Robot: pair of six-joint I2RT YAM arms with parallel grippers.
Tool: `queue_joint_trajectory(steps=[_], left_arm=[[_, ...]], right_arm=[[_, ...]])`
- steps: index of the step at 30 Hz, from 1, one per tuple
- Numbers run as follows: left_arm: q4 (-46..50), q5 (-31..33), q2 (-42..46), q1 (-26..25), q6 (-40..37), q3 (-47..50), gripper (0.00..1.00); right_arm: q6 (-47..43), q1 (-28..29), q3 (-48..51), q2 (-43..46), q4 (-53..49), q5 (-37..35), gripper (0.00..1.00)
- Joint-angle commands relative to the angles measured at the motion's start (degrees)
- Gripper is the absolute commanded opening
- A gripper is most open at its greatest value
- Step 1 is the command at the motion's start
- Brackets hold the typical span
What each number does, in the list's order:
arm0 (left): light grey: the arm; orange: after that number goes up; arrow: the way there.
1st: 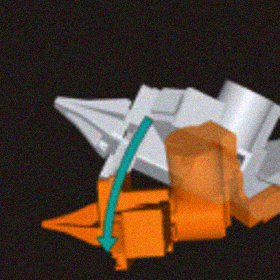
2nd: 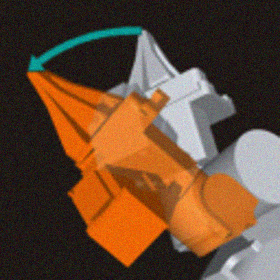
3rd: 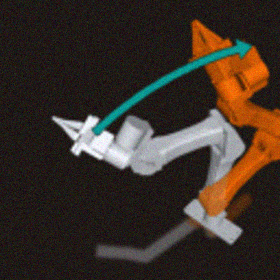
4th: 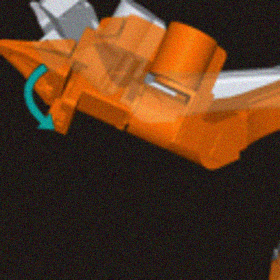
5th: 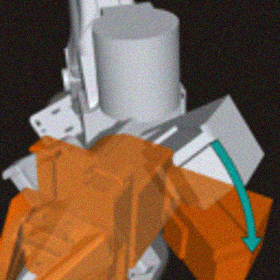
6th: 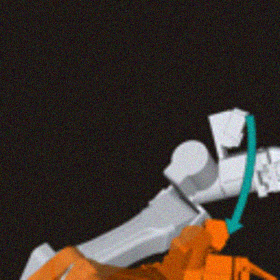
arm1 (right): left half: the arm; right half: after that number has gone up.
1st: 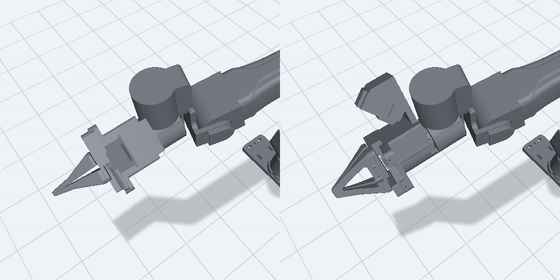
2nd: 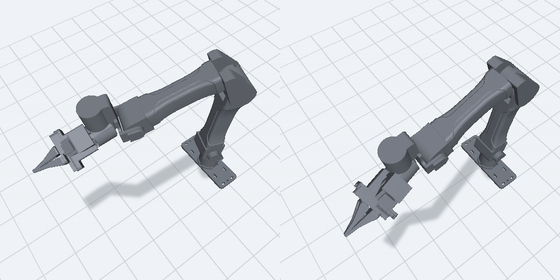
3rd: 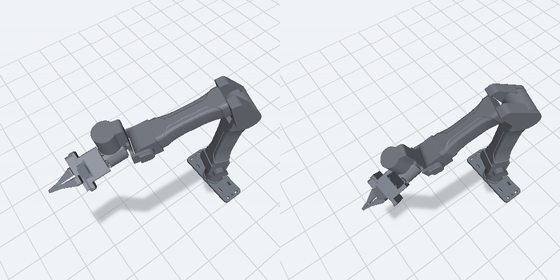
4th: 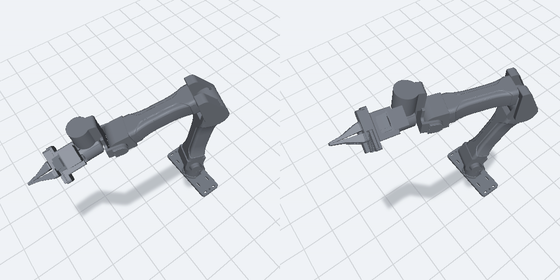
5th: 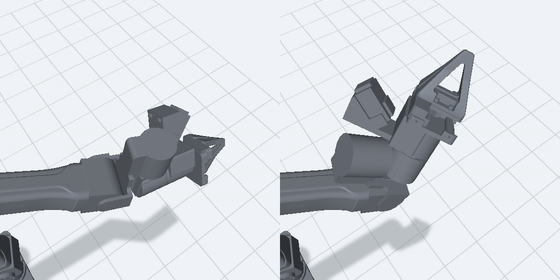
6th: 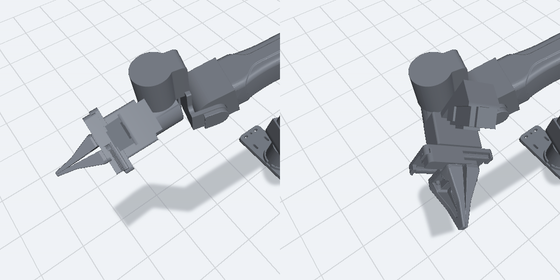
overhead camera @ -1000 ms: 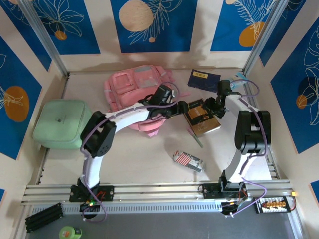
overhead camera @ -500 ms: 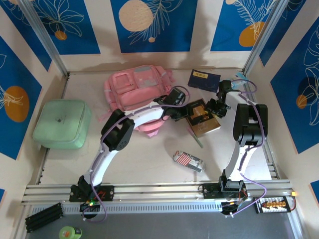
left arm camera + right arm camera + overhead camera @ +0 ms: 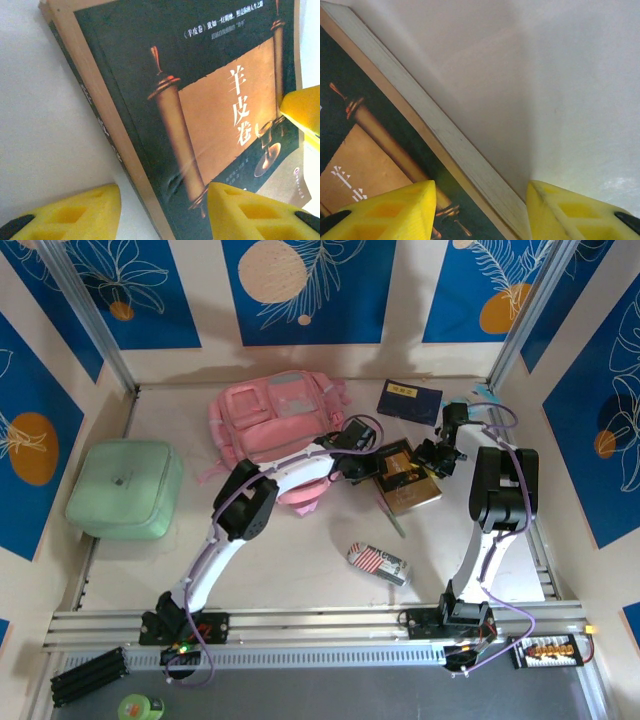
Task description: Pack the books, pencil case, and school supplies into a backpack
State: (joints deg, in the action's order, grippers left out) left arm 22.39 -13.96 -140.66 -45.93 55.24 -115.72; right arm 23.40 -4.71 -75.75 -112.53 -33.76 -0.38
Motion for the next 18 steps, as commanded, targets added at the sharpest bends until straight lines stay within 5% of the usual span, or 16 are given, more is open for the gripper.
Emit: queue_joint_trajectory(steps=[1, 9, 18], left_arm=[[0.03, -2.61, -2.98, -0.35, 0.92, -2.94, 0.50], [-9.52, -10.17, -3.41, -0.12, 2.59, -3.03, 0.48], [-32.04, -17.41, 3.94, -0.12, 4.42, 5.35, 0.44]], right_arm=[[-0.25, 0.10, 0.31, -1.64, -2.50, 4.82, 0.49], [0.64, -0.30, 2.05, -1.63, -1.82, 9.06, 0.45], [1.77, -1.37, 2.81, -1.13, -0.70, 12.19, 0.43]])
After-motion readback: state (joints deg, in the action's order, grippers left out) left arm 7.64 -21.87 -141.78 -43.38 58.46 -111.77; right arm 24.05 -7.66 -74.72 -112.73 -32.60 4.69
